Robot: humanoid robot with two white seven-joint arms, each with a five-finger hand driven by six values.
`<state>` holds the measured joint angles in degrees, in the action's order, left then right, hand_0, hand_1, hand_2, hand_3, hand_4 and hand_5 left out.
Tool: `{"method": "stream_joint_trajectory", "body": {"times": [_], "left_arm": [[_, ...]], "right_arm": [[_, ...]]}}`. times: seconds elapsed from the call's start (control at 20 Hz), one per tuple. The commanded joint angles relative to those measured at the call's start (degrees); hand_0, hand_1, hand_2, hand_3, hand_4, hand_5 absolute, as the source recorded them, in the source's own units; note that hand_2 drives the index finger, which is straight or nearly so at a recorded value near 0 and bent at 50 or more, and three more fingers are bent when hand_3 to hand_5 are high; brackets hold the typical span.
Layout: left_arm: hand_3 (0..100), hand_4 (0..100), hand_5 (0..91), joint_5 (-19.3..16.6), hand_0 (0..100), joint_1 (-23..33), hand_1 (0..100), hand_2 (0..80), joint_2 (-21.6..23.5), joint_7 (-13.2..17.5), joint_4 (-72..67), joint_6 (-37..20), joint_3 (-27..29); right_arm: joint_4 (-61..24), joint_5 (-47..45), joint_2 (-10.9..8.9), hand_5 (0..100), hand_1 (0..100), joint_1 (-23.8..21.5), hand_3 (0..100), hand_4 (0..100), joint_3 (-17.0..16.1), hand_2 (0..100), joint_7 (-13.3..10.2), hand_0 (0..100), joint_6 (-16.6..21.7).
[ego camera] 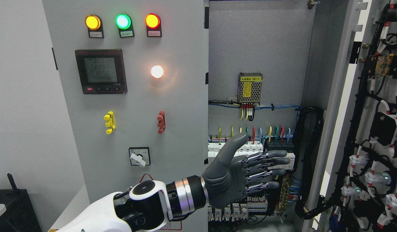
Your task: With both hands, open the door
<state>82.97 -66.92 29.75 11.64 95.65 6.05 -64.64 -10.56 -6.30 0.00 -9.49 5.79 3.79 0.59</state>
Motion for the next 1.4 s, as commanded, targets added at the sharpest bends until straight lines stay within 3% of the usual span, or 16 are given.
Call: {"method": "stream_joint_trajectory", "body": {"times": [0.0, 0.25, 0.45, 0.8, 1.0, 1.25, 1.35], "left_arm": [[0, 4, 0.0, -1.9, 0, 9.3, 0, 0.0, 20.5, 2.9, 10.9, -0.3, 0.5], [0, 4, 0.0, -1.9, 0, 16.3, 0, 0.0, 27.6, 6.5, 11.0, -0.5, 0.4], [0, 4, 0.0, -2.4, 0, 22.0, 0, 0.0, 33.3, 6.7, 10.9, -0.5, 0.4], [0, 4, 0.0, -9.8, 0, 37.7, 0, 0.0, 39.2, 6.7, 10.6, -1.0, 0.4], [0, 4, 0.0, -17.5, 0, 49.8, 0, 0.0, 41.9, 6.6, 9.8, -9.6, 0.5], [0, 4, 0.0, -19.0, 0, 62.2, 0, 0.0, 43.4, 6.1, 6.2, -15.1, 0.5], [0, 4, 0.0, -21.8, 0, 67.3, 0, 0.0, 42.8, 6.0, 3.2, -19.2, 0.5]], "right_arm": [[-1.5, -0.2, -1.23, 0, 0, -0.2, 0, 0, -0.1, 0, -0.2, 0, 0.0], [-6.0, -0.4, -1.84, 0, 0, -1.6, 0, 0, -0.1, 0, -0.2, 0, 0.0], [-9.1, -0.4, -1.93, 0, 0, -1.6, 0, 0, -0.1, 0, -0.2, 0, -0.1], [-9.0, -0.4, -1.85, 0, 0, -1.5, 0, 0, -0.1, 0, -0.2, 0, -0.1], [-8.9, -0.2, -1.41, 0, 0, -1.6, 0, 0, 0.0, 0, -0.2, 0, -0.1], [-9.0, -0.2, -1.32, 0, 0, -2.1, 0, 0, 0.1, 0, -0.2, 0, -0.1], [-9.0, -0.2, -1.41, 0, 0, -2.1, 0, 0, 0.1, 0, -0.2, 0, -0.1]]}}
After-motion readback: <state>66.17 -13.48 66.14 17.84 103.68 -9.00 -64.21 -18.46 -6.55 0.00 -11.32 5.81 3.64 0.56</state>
